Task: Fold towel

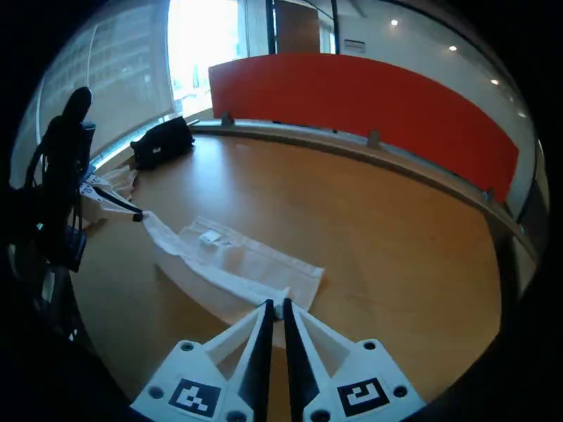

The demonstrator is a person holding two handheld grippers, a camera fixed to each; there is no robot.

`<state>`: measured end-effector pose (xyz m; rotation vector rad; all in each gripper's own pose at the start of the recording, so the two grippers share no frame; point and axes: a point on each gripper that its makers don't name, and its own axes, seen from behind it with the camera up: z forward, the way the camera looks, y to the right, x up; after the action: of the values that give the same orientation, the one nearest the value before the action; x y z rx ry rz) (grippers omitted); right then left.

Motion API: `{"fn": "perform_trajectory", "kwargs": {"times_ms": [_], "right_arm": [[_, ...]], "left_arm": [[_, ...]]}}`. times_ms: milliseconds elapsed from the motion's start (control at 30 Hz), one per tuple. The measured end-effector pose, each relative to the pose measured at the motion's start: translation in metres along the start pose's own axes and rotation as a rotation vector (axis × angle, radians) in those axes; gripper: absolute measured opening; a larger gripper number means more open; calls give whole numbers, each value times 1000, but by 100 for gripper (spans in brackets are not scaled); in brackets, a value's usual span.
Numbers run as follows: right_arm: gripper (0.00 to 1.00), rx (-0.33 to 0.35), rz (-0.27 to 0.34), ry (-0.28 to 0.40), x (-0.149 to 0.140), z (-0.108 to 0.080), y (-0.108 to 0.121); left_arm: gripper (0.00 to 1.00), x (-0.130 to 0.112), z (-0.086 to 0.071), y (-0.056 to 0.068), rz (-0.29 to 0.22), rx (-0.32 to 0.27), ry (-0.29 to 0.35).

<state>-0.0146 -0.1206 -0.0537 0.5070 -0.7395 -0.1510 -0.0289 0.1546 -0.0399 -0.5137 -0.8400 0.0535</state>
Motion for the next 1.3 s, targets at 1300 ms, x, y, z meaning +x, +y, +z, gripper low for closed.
{"fn": "perform_trajectory", "kwargs": {"times_ms": [1300], "right_arm": [[30, -53, 85, -93, -22, 88, 36]], "left_arm": [[18, -16, 91, -35, -43, 45, -58]]}}
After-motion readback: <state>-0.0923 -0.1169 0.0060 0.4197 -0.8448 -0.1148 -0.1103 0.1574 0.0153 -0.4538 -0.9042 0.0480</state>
